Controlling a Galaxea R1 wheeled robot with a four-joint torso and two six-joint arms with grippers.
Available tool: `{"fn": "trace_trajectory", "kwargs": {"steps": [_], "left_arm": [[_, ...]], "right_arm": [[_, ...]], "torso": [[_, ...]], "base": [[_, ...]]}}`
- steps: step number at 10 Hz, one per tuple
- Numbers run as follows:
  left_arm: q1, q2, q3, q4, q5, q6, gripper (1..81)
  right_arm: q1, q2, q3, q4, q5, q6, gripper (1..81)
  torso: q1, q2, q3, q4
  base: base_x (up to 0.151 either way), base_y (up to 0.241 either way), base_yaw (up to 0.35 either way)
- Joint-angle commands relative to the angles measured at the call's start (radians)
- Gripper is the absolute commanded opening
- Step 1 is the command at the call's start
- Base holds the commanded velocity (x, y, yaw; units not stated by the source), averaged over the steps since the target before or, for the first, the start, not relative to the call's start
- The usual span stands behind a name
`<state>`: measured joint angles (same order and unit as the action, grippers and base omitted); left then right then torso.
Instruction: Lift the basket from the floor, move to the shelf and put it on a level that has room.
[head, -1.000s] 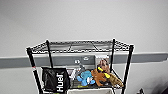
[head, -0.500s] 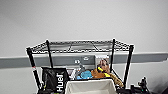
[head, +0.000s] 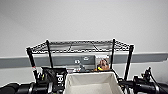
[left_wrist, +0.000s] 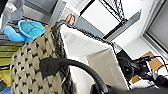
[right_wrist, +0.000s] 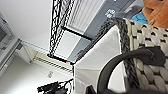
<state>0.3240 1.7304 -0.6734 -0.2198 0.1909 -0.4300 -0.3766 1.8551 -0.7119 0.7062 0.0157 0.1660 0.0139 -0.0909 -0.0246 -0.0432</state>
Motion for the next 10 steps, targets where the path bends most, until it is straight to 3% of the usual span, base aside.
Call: {"fn": "trace_trajectory", "kwargs": {"steps": [1,5,10], "left_arm": [[-0.260,-0.052,0.067,0.008,0.051,-0.125,1.0],[-0.400,-0.057,0.077,0.007,0.102,-0.219,1.0],[-0.536,-0.057,0.075,-0.001,0.145,-0.309,1.0]], "right_arm": [[0.218,-0.040,0.036,0.105,-0.046,0.000,1.0],[0.363,-0.040,0.028,0.203,-0.092,0.004,1.0],[0.458,-0.032,0.020,0.216,-0.114,0.064,1.0]], "torso": [[0.000,0.000,0.000,0.000],[0.000,0.000,0.000,0.000],[0.000,0.000,0.000,0.000]], "base": [[0.000,0.000,0.000],[0.000,0.000,0.000],[0.000,0.000,0.000]]}}
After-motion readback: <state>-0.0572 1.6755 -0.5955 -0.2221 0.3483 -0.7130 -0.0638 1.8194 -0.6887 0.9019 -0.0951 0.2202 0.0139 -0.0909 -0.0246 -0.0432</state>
